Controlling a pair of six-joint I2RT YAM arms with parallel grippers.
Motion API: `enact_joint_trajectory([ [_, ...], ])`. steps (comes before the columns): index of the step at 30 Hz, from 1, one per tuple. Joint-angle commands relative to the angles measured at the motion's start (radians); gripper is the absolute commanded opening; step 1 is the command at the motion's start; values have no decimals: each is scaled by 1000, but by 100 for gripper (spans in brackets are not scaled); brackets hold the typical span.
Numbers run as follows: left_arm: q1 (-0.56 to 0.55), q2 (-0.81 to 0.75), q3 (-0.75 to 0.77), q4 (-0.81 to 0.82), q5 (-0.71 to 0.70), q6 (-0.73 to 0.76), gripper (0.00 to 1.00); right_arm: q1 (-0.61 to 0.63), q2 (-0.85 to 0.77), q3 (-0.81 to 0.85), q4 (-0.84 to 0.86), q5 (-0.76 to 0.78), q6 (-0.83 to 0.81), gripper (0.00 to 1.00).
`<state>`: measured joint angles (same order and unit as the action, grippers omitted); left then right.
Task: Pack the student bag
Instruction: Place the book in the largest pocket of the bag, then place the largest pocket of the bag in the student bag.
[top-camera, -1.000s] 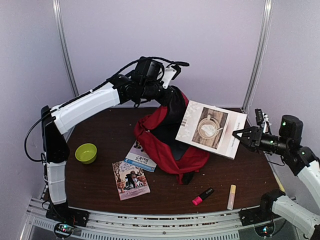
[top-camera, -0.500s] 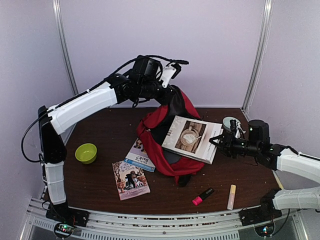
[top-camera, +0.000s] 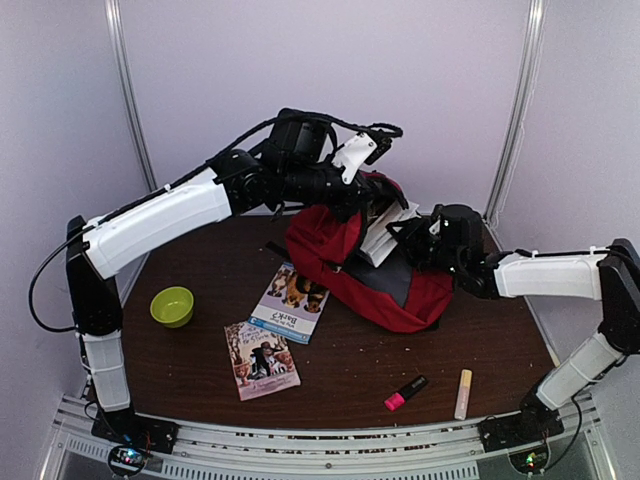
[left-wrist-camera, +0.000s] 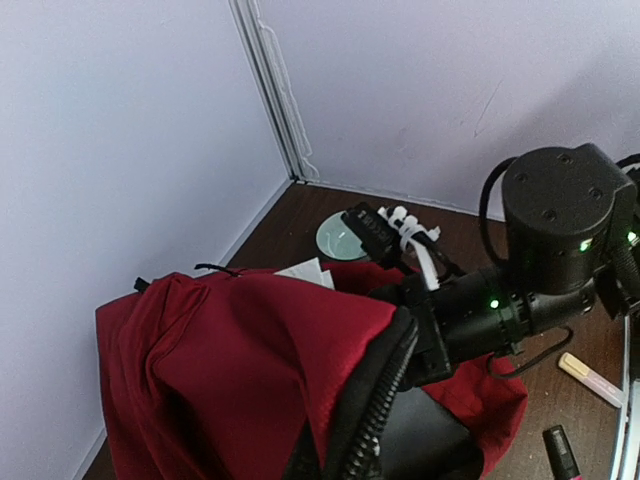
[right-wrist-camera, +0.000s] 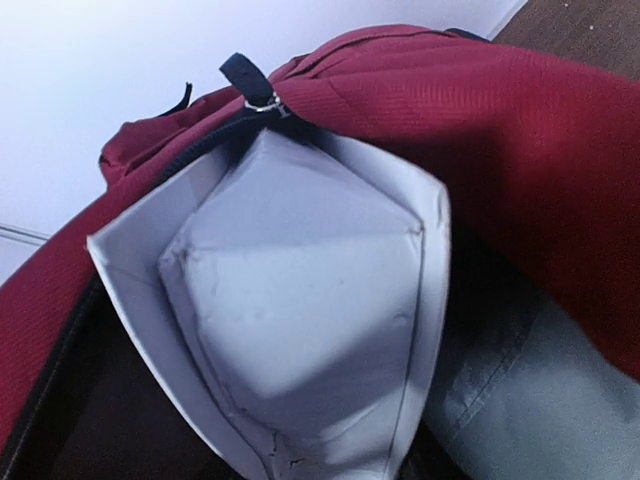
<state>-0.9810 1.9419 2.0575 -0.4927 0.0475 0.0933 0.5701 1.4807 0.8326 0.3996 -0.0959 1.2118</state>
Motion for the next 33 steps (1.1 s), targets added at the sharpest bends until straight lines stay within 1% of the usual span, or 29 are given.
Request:
enact_joint_trajectory([
  [1,0,-36,54,143,93,46,0,18,71,81,97,180,72,41],
  [4,24,-18,63,145,109,9,0,21,110,88,79,180,84,51],
  [5,33,-16,59,151,123,-9,0,21,117,83,83,174,91,54],
  [7,48,-16,49,155,132,-29,0,16,114,64,85,154,95,61],
  [9,63,-15,37,139,97,-32,0,3,86,38,77,136,56,70],
  [10,69,-13,30,130,73,-36,0,-4,63,29,52,129,18,72],
  [12,86,-9,13,110,45,-62,0,-19,-1,3,-13,128,-56,74],
  [15,106,-5,-25,109,62,-105,0,-33,-139,-67,-70,139,-191,75],
  [20,108,5,-75,114,64,-118,0,-55,-370,-92,-350,98,-431,82],
  [25,108,12,-110,86,117,-152,0,-64,-555,-119,-475,67,-579,81],
  [26,108,12,-112,68,135,-156,3,-64,-578,-115,-491,58,-598,81],
  [28,108,10,-108,13,166,-171,50,-65,-600,-91,-534,43,-628,79],
  [30,110,-2,-109,-50,178,-198,83,-64,-595,-56,-568,15,-641,75],
  [31,113,-19,-127,-70,191,-211,93,-65,-585,-41,-577,-8,-642,72],
  [32,119,-42,-156,-76,212,-224,97,-64,-571,-27,-581,-39,-639,70],
  [33,128,-72,-201,-70,234,-242,98,-63,-556,-15,-581,-68,-634,67],
])
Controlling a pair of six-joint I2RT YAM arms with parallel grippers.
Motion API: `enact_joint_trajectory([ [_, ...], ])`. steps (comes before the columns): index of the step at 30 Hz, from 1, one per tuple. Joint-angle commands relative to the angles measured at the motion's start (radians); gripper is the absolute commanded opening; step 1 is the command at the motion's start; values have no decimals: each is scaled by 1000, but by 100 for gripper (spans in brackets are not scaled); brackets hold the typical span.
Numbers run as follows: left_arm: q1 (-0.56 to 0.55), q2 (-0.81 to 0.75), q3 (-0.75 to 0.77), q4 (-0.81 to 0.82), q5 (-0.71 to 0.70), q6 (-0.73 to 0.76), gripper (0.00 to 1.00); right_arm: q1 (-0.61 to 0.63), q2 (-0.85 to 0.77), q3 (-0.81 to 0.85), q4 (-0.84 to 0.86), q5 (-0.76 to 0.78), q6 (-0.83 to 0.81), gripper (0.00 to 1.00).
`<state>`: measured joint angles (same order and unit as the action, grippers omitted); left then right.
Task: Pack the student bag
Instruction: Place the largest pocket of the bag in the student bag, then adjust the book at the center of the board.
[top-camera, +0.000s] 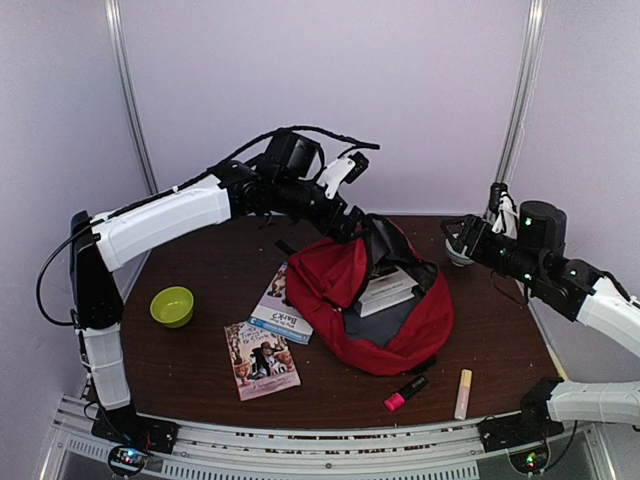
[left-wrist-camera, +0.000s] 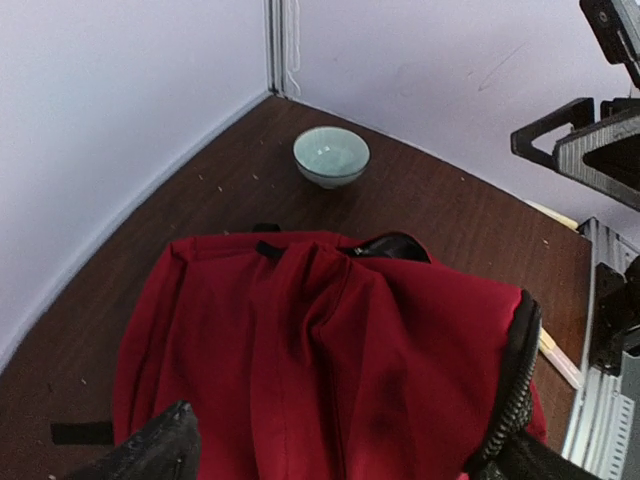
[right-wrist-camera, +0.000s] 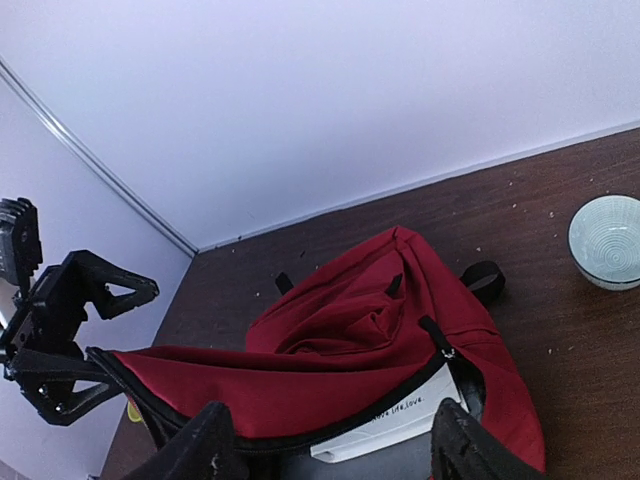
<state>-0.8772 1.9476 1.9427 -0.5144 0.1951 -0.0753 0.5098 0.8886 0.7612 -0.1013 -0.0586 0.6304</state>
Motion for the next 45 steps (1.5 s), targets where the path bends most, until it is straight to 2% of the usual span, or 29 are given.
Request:
enact_joint_trajectory([
  [1,37,-113,-136,-21,111,-91,98,-1,54,70,-84,-137,-46,65],
  [3,71,-193,-251,18,131,-133,98,6,85,95,-95,-180,-32,61],
  [8,210,-285,-553,56,59,-292,98,50,106,136,-113,-163,-27,58],
  [11,249,-300,-682,76,-48,-320,98,65,98,139,-110,-152,-44,58],
  [13,266,-271,-731,85,-42,-339,98,67,96,134,-113,-149,-50,58],
  [21,322,-135,-766,109,28,-341,97,77,89,109,-122,-150,-56,54],
  [25,324,-99,-771,125,111,-350,84,125,108,106,-131,-128,-37,52],
  [27,326,-102,-803,138,107,-358,80,174,136,104,-125,-124,-26,52],
  [33,327,-95,-842,162,149,-382,61,321,290,164,-120,-132,3,54],
  [36,327,-95,-846,163,181,-393,62,359,377,171,-47,-210,82,55],
  [41,327,-81,-853,182,182,-388,65,397,456,201,-26,-241,106,56],
  [45,327,-25,-838,235,308,-383,68,398,450,205,-28,-218,97,56],
])
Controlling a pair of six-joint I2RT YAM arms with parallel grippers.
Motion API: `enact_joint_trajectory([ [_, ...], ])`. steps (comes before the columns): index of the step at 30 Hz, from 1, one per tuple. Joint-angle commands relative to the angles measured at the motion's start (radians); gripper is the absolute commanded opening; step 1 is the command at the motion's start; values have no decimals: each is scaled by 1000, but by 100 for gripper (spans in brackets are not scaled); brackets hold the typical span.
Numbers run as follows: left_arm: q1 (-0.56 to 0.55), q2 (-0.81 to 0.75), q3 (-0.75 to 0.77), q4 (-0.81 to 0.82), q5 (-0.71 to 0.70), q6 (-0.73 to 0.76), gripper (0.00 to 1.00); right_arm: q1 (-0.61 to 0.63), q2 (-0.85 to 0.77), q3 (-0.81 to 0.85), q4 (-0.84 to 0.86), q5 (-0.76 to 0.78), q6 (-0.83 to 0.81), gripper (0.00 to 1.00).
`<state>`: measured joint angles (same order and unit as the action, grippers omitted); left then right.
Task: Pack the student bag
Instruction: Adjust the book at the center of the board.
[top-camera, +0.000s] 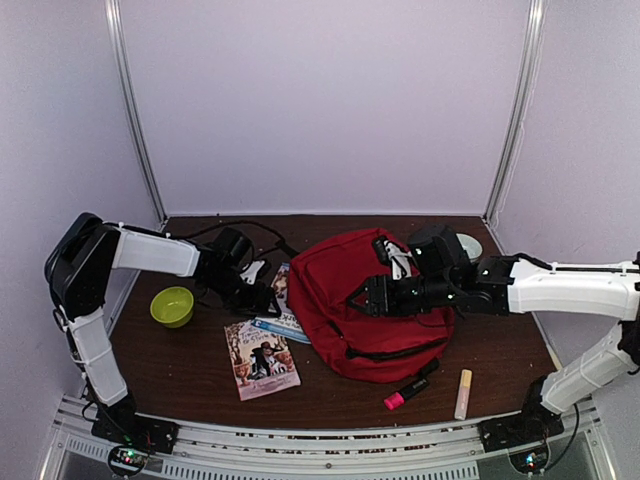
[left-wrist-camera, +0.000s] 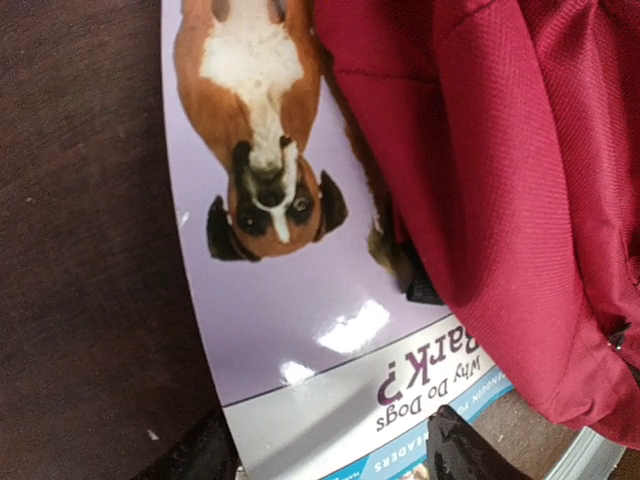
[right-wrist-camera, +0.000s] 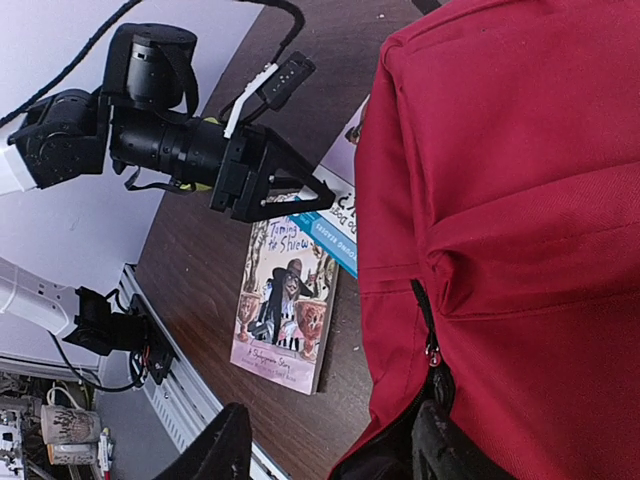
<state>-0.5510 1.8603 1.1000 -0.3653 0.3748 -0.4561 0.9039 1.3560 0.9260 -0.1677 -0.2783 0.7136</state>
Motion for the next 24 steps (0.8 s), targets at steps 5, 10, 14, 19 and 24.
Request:
enact_joint_trajectory([
  [5,3,91,1,107,116,-1,48,4,-64,28,39,36,-7,57],
  [10,2,118,12,140,122,-15,0,3,-98,28,29,73,-29,57],
  [14,2,90,-3,201,109,-47,0,3,-113,34,19,87,-45,58],
  [19,2,5,-37,286,76,-82,0,2,-118,32,2,105,-64,58],
  [24,3,-124,-80,279,-1,-87,0,4,-95,33,34,71,-34,58],
])
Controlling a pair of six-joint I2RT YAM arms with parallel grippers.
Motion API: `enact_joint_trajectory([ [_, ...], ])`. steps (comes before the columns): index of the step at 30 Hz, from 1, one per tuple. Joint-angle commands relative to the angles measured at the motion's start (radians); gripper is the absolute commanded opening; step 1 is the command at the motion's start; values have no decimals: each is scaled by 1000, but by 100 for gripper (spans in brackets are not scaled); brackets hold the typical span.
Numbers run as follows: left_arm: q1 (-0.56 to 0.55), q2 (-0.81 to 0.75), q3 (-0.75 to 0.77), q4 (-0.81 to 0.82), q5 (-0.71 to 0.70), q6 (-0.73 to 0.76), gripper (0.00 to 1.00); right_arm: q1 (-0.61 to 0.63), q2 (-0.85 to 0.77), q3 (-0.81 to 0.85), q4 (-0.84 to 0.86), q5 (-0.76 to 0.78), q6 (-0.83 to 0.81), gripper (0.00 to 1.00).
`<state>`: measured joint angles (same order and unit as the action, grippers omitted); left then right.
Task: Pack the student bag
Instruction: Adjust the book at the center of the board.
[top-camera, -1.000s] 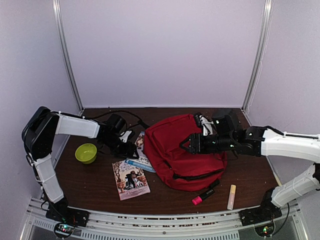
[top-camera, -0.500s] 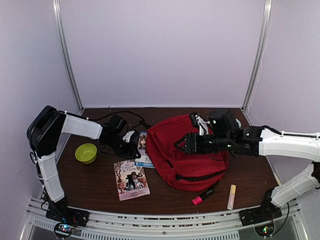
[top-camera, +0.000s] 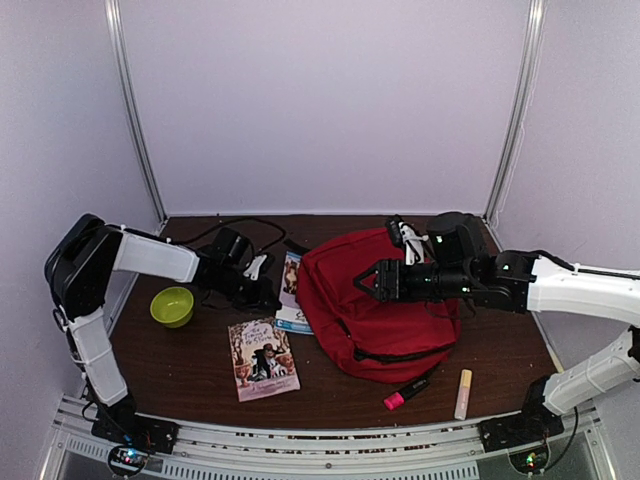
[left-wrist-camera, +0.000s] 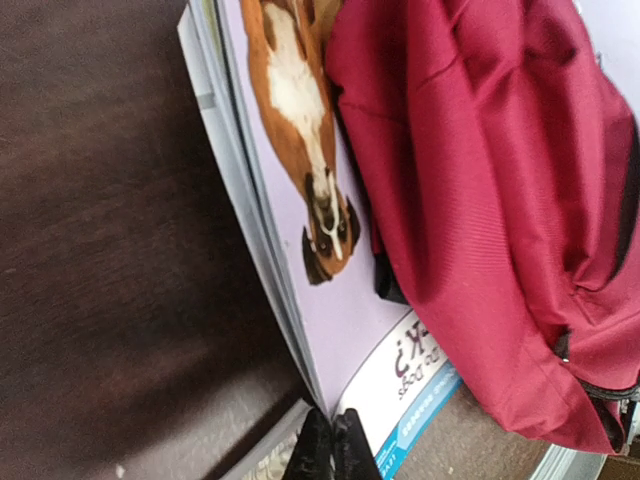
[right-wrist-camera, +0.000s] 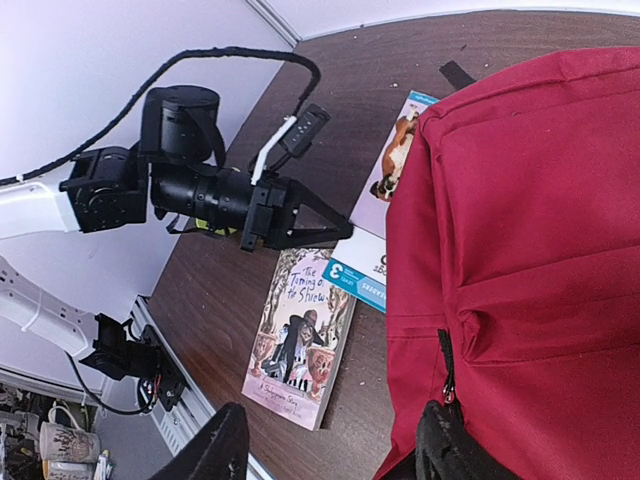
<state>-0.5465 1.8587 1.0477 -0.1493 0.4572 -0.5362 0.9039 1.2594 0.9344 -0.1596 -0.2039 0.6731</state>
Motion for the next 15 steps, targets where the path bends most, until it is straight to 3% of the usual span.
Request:
enact_joint_trajectory([
  [1,-1,-158,-39,52,-103,-7,0,4,12,26,38,-19,18,58],
  [15,-52,-529,-196,-196,-239,-8,0,32,183,82,182,-164,130,57],
])
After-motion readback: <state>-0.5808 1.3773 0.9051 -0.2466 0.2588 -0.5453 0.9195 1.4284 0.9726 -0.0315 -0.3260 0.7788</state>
